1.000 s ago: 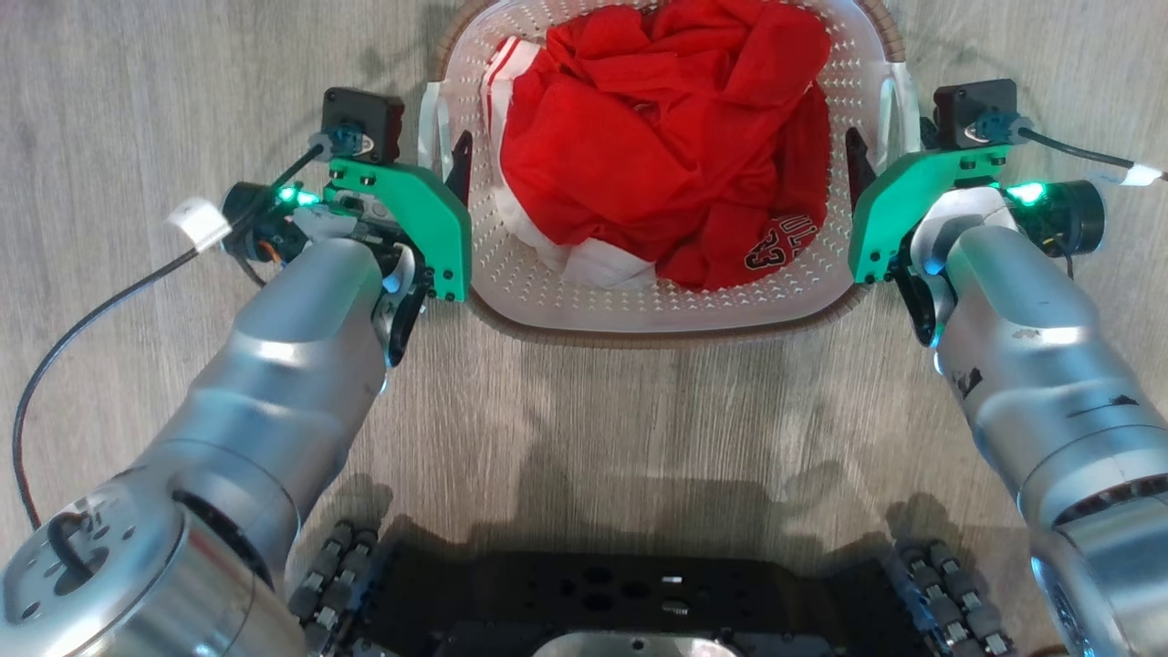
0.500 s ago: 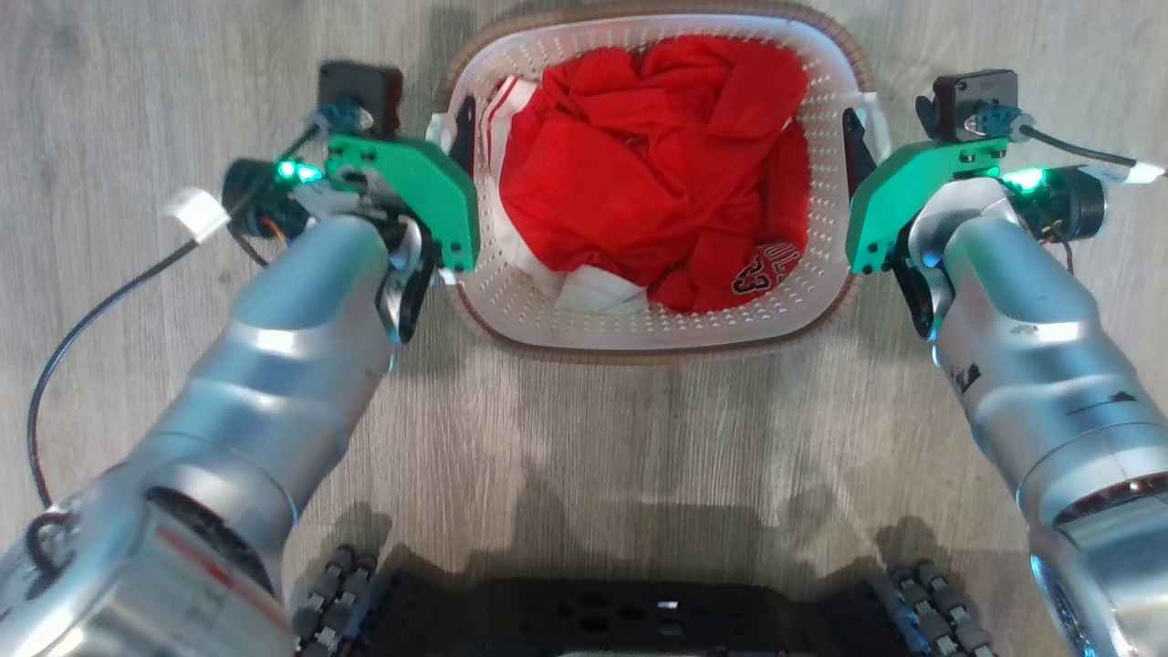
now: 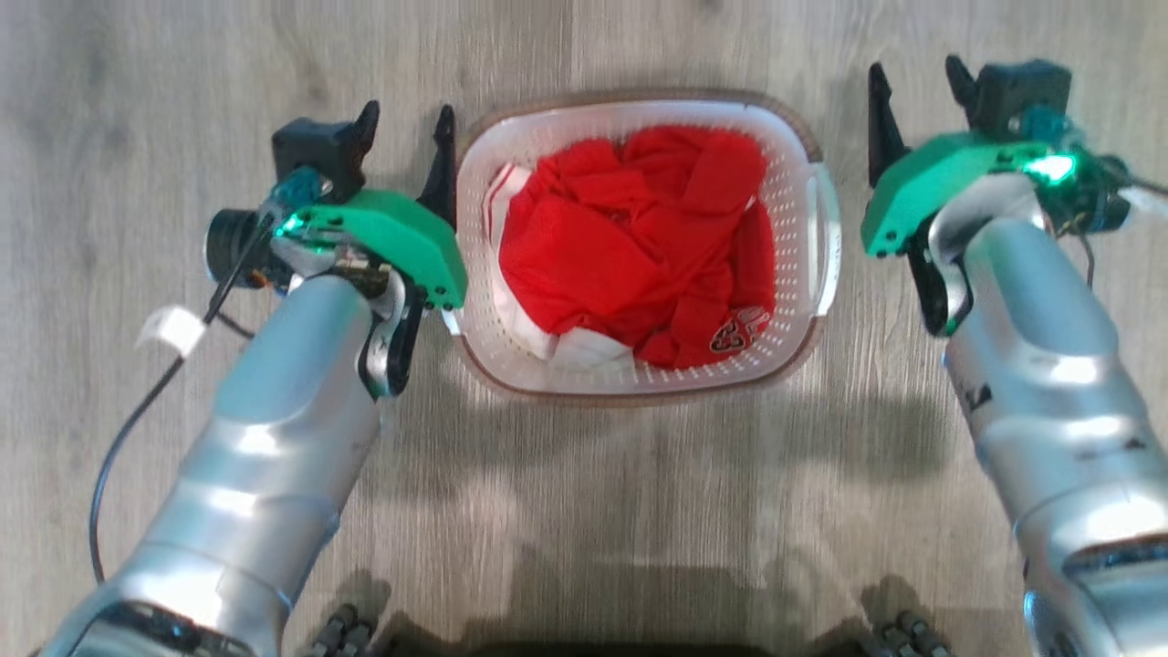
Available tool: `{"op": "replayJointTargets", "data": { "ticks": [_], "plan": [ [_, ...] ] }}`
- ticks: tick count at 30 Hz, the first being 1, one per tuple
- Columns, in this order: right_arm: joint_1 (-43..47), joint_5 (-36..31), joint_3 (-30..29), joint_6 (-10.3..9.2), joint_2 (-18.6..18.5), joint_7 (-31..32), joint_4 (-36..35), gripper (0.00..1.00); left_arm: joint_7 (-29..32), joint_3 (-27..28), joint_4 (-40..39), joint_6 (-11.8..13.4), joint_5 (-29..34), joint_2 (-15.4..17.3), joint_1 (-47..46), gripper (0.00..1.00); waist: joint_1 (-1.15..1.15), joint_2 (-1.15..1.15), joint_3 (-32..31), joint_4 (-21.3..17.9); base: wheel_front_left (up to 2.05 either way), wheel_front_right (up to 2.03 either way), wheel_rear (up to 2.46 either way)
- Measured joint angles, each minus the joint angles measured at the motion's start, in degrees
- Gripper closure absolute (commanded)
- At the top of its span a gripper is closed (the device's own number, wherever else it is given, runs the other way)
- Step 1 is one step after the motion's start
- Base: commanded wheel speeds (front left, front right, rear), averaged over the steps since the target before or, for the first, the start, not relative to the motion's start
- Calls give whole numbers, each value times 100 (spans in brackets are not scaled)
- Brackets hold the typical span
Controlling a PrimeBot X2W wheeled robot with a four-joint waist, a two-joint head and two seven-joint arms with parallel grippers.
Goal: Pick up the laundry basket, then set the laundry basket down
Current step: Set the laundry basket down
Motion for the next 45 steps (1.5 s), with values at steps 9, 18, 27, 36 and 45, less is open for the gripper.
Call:
{"op": "replayJointTargets", "data": {
  "ticks": [9, 18, 27, 36, 45],
  "plan": [
    [991, 113, -59, 0, 10, -2, -1236, 0, 0, 1177, -936, -253, 1085, -22, 1168, 0, 0, 0, -840, -60, 0, 0, 0],
    [2204, 207, -137, 0, 21, -3, -2354, 0, 0, 1814, -1761, -401, 1838, -132, 2279, 0, 0, 0, -1733, -116, 0, 0, 0],
    [3399, 318, -48, -1, 54, -3, -3262, 0, 0, 2191, -2358, -403, 2141, -151, 3306, 0, 0, 0, -2490, -190, 0, 0, 0],
    [4315, 326, -27, -1, 71, -3, -4054, 0, 0, 2487, -3170, -433, 2265, -169, 4228, 0, 0, 0, -3059, -299, 0, 0, 0],
    [4805, 341, -132, -1, 77, -3, -4468, 0, 0, 2468, -3810, -185, 2386, -172, 4938, 0, 0, 0, -3366, -408, 0, 0, 0]
  ]
}}
